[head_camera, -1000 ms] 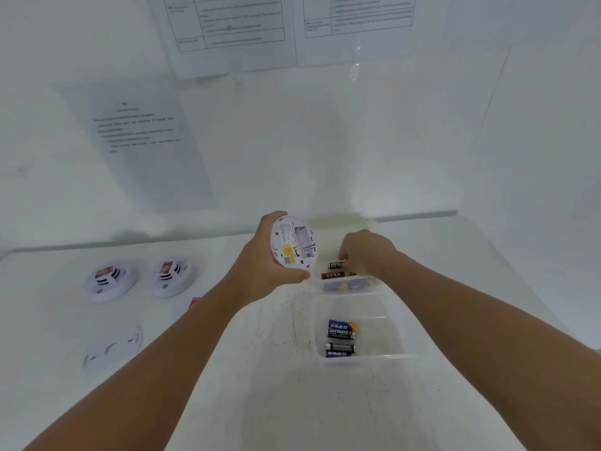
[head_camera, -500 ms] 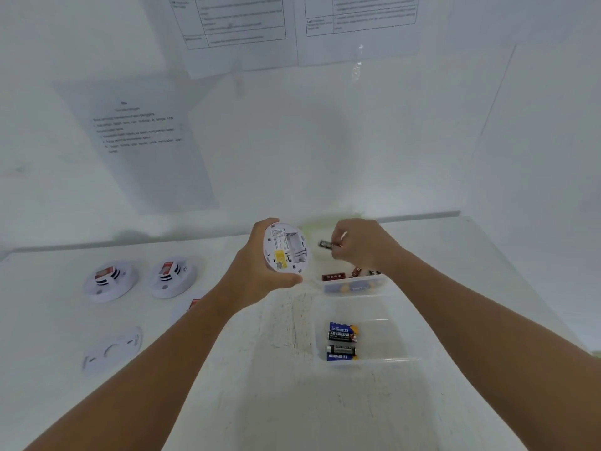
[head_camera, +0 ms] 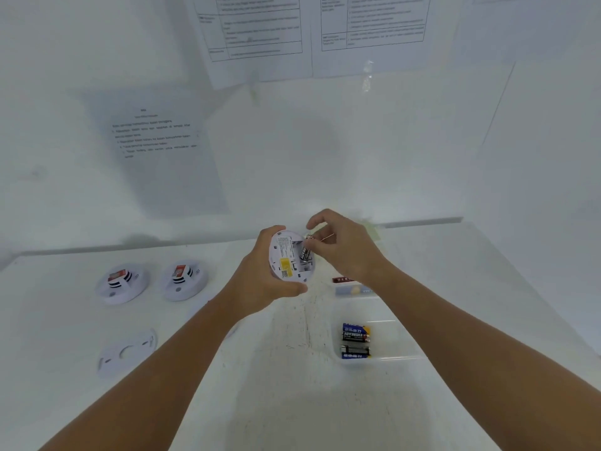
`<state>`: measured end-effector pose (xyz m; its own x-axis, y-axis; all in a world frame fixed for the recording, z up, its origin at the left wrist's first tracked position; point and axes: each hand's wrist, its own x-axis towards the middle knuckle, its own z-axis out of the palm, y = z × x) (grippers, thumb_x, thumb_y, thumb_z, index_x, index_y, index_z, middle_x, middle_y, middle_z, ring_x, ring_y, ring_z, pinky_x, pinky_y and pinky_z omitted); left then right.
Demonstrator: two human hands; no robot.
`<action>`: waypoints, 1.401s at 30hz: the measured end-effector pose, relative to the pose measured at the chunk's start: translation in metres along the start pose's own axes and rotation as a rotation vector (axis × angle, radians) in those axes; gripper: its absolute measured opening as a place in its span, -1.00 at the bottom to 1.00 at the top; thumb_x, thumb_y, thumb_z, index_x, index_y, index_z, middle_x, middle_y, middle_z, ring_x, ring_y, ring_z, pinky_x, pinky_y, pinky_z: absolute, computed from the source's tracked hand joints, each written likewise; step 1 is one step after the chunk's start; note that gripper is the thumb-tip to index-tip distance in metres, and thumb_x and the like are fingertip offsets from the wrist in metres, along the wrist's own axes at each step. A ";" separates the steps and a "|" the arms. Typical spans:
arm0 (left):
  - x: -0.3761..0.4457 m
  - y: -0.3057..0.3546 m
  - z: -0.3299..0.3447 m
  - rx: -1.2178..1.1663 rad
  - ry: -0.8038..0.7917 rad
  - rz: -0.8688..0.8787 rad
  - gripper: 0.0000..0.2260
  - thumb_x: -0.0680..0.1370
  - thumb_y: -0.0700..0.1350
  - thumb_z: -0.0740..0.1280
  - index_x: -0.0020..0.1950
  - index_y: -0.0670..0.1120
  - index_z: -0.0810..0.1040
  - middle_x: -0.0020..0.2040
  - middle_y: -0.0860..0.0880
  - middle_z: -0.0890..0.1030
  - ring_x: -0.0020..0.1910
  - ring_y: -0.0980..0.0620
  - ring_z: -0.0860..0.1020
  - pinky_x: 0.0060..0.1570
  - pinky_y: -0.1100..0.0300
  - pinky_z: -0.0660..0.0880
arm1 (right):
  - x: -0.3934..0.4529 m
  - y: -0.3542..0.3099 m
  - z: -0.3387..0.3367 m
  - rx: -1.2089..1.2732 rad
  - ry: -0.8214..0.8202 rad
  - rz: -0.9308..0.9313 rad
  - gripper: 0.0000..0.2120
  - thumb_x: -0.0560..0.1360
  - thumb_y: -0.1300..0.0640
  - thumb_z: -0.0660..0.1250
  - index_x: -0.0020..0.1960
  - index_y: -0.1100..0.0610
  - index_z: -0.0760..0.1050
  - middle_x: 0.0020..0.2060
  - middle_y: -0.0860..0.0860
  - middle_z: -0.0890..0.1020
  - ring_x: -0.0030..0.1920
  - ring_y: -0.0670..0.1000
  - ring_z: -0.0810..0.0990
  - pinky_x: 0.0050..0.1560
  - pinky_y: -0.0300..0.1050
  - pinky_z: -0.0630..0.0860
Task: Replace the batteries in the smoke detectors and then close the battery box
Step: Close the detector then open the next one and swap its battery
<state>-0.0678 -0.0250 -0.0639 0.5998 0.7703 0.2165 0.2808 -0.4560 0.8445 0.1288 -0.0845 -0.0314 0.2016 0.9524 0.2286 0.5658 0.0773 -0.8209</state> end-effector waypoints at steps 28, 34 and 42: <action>0.017 0.009 0.004 -0.138 -0.026 0.019 -0.12 0.30 -0.26 0.68 0.47 0.09 0.29 0.25 0.10 0.56 0.19 0.13 0.60 0.05 0.22 0.63 | -0.008 0.024 -0.025 -0.241 0.116 -0.073 -0.74 0.63 -0.07 0.31 0.30 -0.12 0.57 -0.06 -0.11 0.60 -0.06 -0.15 0.60 0.03 -0.20 0.51; 0.027 0.008 0.014 -0.134 -0.002 -0.017 -0.11 0.31 -0.21 0.69 0.47 0.15 0.27 0.27 0.14 0.55 0.21 0.13 0.59 0.12 0.17 0.62 | 0.012 0.053 -0.072 -0.731 -0.234 0.311 -0.89 0.54 0.05 0.41 0.05 -0.04 0.64 0.00 -0.08 0.66 0.02 -0.01 0.63 0.15 -0.01 0.58; 0.037 0.011 0.024 -0.118 -0.016 -0.039 -0.08 0.27 -0.17 0.70 0.48 0.15 0.27 0.27 0.13 0.55 0.25 0.08 0.58 0.17 0.08 0.64 | 0.014 0.062 -0.055 -1.237 -0.341 0.265 -0.79 0.46 0.22 0.31 -0.26 0.02 0.35 -0.33 -0.08 0.49 -0.30 -0.01 0.45 0.04 0.02 0.20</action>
<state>-0.0246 -0.0124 -0.0579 0.6022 0.7789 0.1752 0.2146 -0.3692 0.9042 0.2109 -0.0828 -0.0500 0.3115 0.9371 -0.1577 0.9322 -0.2692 0.2419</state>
